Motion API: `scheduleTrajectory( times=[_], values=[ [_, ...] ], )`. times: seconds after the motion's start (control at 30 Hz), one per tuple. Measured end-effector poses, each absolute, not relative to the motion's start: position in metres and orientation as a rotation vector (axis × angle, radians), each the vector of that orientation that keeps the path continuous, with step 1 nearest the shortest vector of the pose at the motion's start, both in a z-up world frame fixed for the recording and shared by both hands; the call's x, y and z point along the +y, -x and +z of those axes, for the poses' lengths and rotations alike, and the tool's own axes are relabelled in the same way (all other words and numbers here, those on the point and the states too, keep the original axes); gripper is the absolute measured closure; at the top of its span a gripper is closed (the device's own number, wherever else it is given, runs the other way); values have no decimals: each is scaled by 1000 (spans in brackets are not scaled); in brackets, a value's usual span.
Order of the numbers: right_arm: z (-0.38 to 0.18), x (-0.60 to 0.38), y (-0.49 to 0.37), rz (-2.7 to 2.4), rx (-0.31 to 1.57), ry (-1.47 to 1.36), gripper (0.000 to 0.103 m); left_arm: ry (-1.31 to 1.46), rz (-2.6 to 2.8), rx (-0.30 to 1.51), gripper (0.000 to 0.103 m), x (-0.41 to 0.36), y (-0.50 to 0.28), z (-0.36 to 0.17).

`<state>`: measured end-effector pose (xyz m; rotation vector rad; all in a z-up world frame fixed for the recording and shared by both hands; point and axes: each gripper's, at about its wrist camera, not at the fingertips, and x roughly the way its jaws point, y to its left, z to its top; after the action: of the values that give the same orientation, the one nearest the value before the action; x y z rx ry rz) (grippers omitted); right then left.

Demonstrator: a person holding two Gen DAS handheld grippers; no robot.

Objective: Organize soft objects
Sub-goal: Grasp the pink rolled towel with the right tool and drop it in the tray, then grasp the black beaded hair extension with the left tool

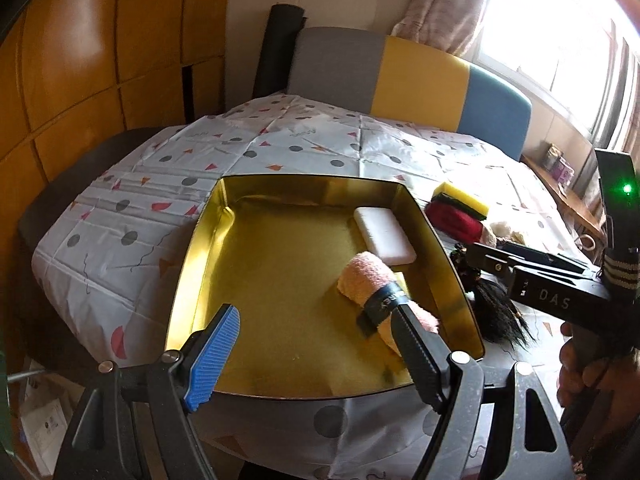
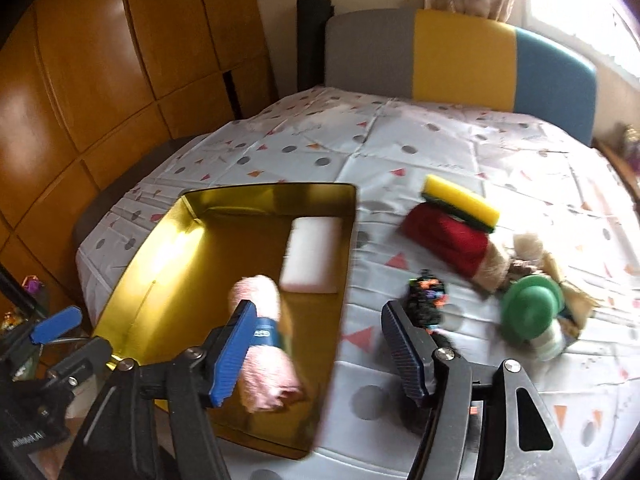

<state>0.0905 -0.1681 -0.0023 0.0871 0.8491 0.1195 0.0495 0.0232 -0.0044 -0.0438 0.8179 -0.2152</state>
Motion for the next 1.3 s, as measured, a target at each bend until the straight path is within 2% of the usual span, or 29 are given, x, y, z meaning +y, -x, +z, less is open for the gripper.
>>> scheduleTrajectory(
  times=[0.1,0.23,0.43,0.8,1.0,1.3],
  values=[
    [1,-183,-85,87,827,-79,29,20,-232,811,24,14,-47,-1],
    [3,-210,-78,36,804,-80,27,-2,-255,813,24,1,-45,0],
    [9,-258,-68,-37,772,-99,18,-44,-299,826,24,-22,-43,1],
    [1,-352,-50,-242,720,-91,14,-97,-373,853,24,-61,-37,-3],
    [-21,-398,-41,-343,759,-224,14,-131,-406,860,24,-82,-36,-3],
    [-18,-411,-33,-358,735,-304,13,-78,-541,904,27,-128,-57,11]
  ],
)
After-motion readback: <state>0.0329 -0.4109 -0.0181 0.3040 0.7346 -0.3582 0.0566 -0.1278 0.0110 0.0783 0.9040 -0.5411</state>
